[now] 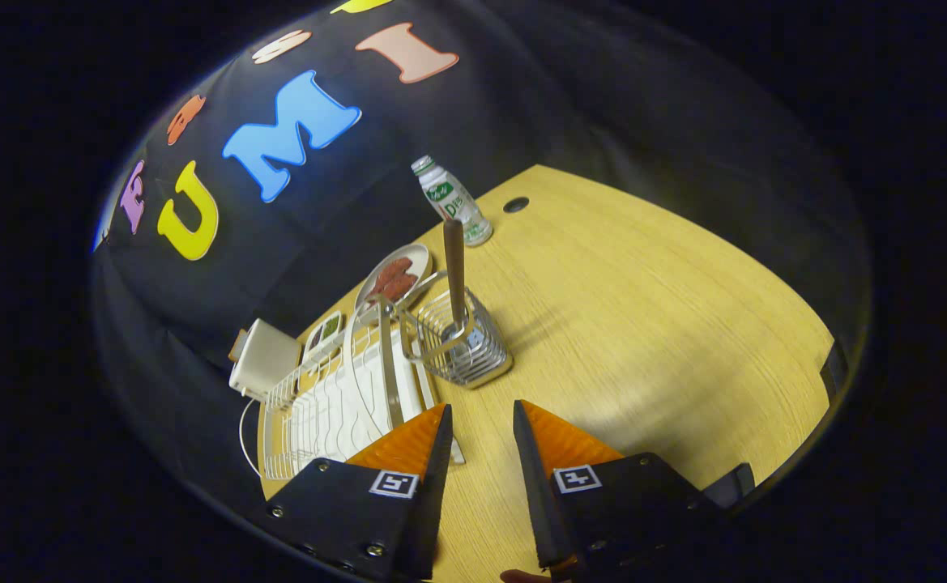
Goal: Take the plate from the dish rack, then take the spoon from the basket and place it into the plate.
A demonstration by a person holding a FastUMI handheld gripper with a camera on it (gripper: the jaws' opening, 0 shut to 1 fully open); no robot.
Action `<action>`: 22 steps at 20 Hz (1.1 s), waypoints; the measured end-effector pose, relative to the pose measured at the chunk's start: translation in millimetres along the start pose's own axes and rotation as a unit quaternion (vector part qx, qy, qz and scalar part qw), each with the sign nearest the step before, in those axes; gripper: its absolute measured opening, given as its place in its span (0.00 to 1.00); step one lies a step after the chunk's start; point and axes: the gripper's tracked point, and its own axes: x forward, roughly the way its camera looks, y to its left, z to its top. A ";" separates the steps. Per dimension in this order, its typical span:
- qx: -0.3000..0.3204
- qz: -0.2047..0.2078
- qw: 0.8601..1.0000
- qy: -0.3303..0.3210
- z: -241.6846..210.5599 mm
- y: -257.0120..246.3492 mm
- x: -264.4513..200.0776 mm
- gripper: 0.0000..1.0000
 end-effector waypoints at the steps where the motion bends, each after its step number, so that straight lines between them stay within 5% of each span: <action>1: -0.007 0.001 1.000 -0.016 10.2 1.1 2.0 0.46; 9: -0.055 -0.004 0.986 -0.159 83.1 15.0 24.5 0.46; 20: -0.087 -0.006 0.962 -0.259 120.0 17.5 64.7 0.46; 22: -0.078 -0.012 0.962 -0.263 118.4 17.0 62.9 0.35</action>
